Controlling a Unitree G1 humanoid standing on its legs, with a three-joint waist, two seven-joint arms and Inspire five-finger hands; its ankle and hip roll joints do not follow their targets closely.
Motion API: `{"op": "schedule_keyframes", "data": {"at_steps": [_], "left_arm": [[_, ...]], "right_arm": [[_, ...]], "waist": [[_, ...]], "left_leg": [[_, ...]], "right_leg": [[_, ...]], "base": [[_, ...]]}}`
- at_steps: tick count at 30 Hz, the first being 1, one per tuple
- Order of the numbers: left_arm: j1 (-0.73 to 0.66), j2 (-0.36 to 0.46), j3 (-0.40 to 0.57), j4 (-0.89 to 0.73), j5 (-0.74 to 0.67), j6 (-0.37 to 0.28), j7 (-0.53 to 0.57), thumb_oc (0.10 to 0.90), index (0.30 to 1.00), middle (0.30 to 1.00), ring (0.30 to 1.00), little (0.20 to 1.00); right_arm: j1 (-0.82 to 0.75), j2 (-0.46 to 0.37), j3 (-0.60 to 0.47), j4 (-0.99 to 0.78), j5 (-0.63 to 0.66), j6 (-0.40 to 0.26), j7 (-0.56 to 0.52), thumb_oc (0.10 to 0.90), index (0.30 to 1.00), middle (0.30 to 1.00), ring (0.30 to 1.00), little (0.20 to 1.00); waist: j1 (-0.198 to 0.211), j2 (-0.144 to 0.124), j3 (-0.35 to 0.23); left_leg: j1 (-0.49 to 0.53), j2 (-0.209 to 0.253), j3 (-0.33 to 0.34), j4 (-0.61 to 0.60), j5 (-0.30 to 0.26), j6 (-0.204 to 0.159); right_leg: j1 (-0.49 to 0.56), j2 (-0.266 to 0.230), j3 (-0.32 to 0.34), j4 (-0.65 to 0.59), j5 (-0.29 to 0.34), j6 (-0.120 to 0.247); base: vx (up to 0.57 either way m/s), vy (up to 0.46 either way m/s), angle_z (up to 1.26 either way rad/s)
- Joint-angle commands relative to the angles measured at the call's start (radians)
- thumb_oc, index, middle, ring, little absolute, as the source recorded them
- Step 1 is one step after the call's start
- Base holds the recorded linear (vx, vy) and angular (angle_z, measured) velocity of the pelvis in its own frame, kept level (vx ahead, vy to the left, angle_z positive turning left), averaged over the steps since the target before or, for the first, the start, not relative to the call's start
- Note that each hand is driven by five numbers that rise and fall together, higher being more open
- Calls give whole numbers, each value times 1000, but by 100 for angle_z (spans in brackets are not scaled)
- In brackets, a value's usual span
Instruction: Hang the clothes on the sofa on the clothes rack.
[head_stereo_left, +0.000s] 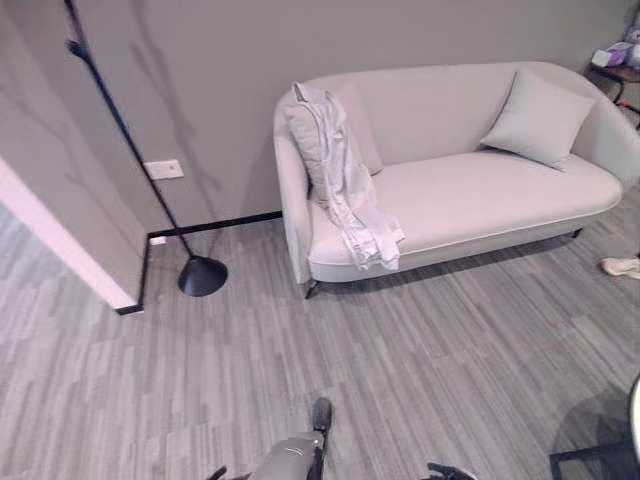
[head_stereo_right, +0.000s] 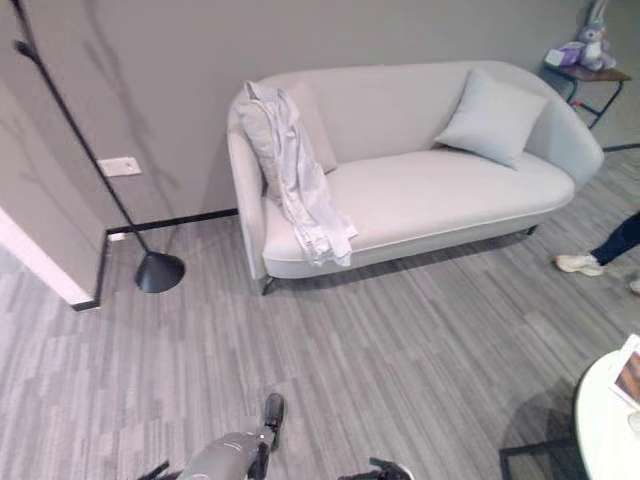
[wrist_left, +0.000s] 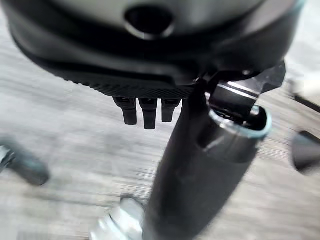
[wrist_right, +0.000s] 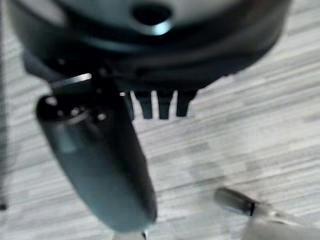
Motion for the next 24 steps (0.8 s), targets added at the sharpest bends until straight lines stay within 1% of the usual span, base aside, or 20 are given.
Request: {"op": "schedule_keyframes", "data": {"at_steps": [1, 3, 6, 7, 8, 9, 10, 11, 12, 13, 14, 15, 16, 18, 19, 20, 21, 22, 23, 24], "left_arm": [[-51, -13, -54, -12, 34, -17, -33, 800, 900, 900, 900, 900], [-57, -1, -61, -28, 76, -22, -27, 800, 900, 900, 900, 900], [-82, 10, -84, -60, 94, -26, -22, 800, 900, 900, 900, 900], [-82, 10, -84, -60, 95, -26, -22, 800, 900, 900, 900, 900], [-92, 14, -102, -71, 93, -29, -18, 800, 900, 900, 900, 900], [-91, 16, -104, -72, 98, -29, -13, 800, 900, 900, 900, 900], [-94, 21, -105, -71, 103, -29, -9, 800, 900, 900, 900, 900], [-94, 21, -105, -71, 103, -29, -8, 800, 900, 900, 900, 900], [-104, 26, -109, -62, 115, -32, -6, 800, 900, 900, 900, 900], [-110, 27, -113, -53, 122, -32, -5, 800, 900, 900, 900, 900], [-110, 28, -112, -49, 123, -35, -2, 800, 900, 900, 900, 900], [-114, 50, -121, -39, 159, -36, 4, 800, 900, 900, 900, 900], [-113, 50, -122, -39, 159, -36, 4, 800, 900, 900, 900, 900], [-110, 58, -118, -28, 151, -38, 6, 800, 900, 900, 900, 900], [-109, 62, -116, -25, 154, -39, 7, 800, 900, 900, 900, 900], [-113, 60, -121, -21, 151, -37, 23, 800, 900, 900, 900, 900], [-113, 50, -117, -21, 141, -41, 32, 800, 900, 900, 900, 900], [-112, 50, -117, -21, 141, -41, 32, 800, 900, 900, 900, 900], [-112, 40, -99, -28, 122, -46, 45, 800, 900, 900, 900, 900], [-112, 40, -99, -28, 122, -46, 45, 800, 900, 900, 900, 900]], "right_arm": [[34, -31, -26, -19, -50, -13, 3, 800, 900, 900, 900, 900], [39, -22, 21, -28, -141, -13, 6, 800, 900, 900, 900, 900], [11, -46, 2, -40, -141, -11, 9, 800, 900, 900, 900, 900], [11, -46, 2, -40, -140, -11, 9, 800, 900, 900, 900, 900], [8, -47, -6, -55, -136, -13, 4, 800, 900, 900, 900, 900], [11, -46, -5, -68, -144, -16, -2, 800, 900, 900, 900, 900], [12, -49, -4, -80, -145, -20, -8, 800, 900, 900, 900, 900], [12, -49, -3, -80, -145, -20, -8, 800, 900, 900, 900, 900], [6, -52, 7, -90, -159, -20, -13, 800, 900, 900, 900, 900], [1, -52, 13, -92, -164, -18, -13, 800, 900, 900, 900, 900], [-5, -55, 14, -93, -169, -14, -11, 800, 900, 900, 900, 900], [-100, -120, -2, -72, -151, 10, 34, 800, 900, 900, 900, 900], [-98, -121, -3, -73, -151, 10, 34, 800, 900, 900, 900, 900], [-104, -140, -18, -36, -152, 14, 34, 800, 900, 900, 900, 900], [-105, -143, -23, -29, -152, 15, 38, 800, 900, 900, 900, 900], [-107, -80, 9, -33, -184, 7, -23, 800, 900, 900, 900, 900], [-87, -33, 46, -78, -191, -1, -25, 800, 900, 900, 900, 900], [-86, -33, 46, -79, -191, 0, -25, 800, 900, 900, 900, 900], [-43, 32, 106, -153, -253, 4, -30, 800, 900, 900, 900, 900], [-42, 32, 106, -153, -253, 4, -30, 800, 900, 900, 900, 900]], "waist": [[28, 7, -62], [47, -9, -84], [23, 18, -55], [23, 17, -54], [-3, 41, -38], [-7, 52, -35], [-5, 61, -36], [-10, 59, -33], [-5, 69, -33], [-4, 70, -33], [-2, 62, -32], [29, 32, -48], [29, 33, -47], [35, 8, -52], [36, -7, -54], [37, -15, -49], [26, -15, -42], [29, -14, -41], [8, -20, -45], [6, -18, -44]], "left_leg": [[146, 110, -30, -66, -28, -161], [207, 104, -7, -116, -53, -142], [263, 113, -2, -131, -78, -116], [263, 111, -2, -130, -78, -115], [303, 120, -7, -140, -90, -102], [324, 125, -14, -155, -93, -102], [334, 135, -25, -162, -94, -106], [337, 131, -28, -163, -94, -106], [352, 150, -55, -172, -108, -121], [352, 157, -70, -170, -119, -134], [357, 158, -82, -171, -132, -146], [358, 169, -124, -173, -150, -176], [360, 170, -125, -173, -152, -176], [380, 198, -155, -183, -167, -203], [386, 210, -167, -185, -171, -218], [393, 225, -172, -186, -176, -229], [405, 247, -169, -188, -179, -241], [408, 249, -166, -189, -180, -241], [430, 313, -168, -178, -195, -276], [432, 315, -169, -178, -196, -277]], "right_leg": [[-226, -91, 28, 65, 87, 29], [-258, -104, -7, 204, 119, 89], [-393, -154, -69, 479, 261, 193], [-394, -156, -69, 483, 258, 194], [-449, -188, -109, 601, 300, 215], [-465, -232, -143, 618, 295, 207], [-477, -270, -171, 596, 276, 182], [-474, -274, -175, 600, 271, 182], [-478, -351, -208, 504, 219, 133], [-479, -389, -201, 430, 221, 121], [-471, -429, -174, 333, 249, 128], [-459, -518, -147, 157, 360, 164], [-454, -517, -149, 151, 363, 164], [-465, -574, -92, 67, 485, 205], [-471, -586, -56, 50, 529, 219], [-474, -587, -17, 41, 561, 228], [-493, -571, 31, 57, 569, 233], [-494, -569, 34, 58, 567, 232], [-488, -502, 33, 82, 398, 248], [-486, -501, 30, 84, 396, 248]], "base": [[375, 46, 20], [319, 42, 4], [101, 47, -23], [98, 51, 5], [148, 29, 27], [210, 10, 46], [136, -27, 19], [159, -129, 29], [151, -194, 27], [198, -294, 32], [266, -491, 56], [216, -408, 66], [259, -478, 74], [239, -413, 71], [265, -468, 78], [233, -452, 60], [139, -290, 40], [252, -450, 42], [188, -313, 41], [226, -461, 17]]}}
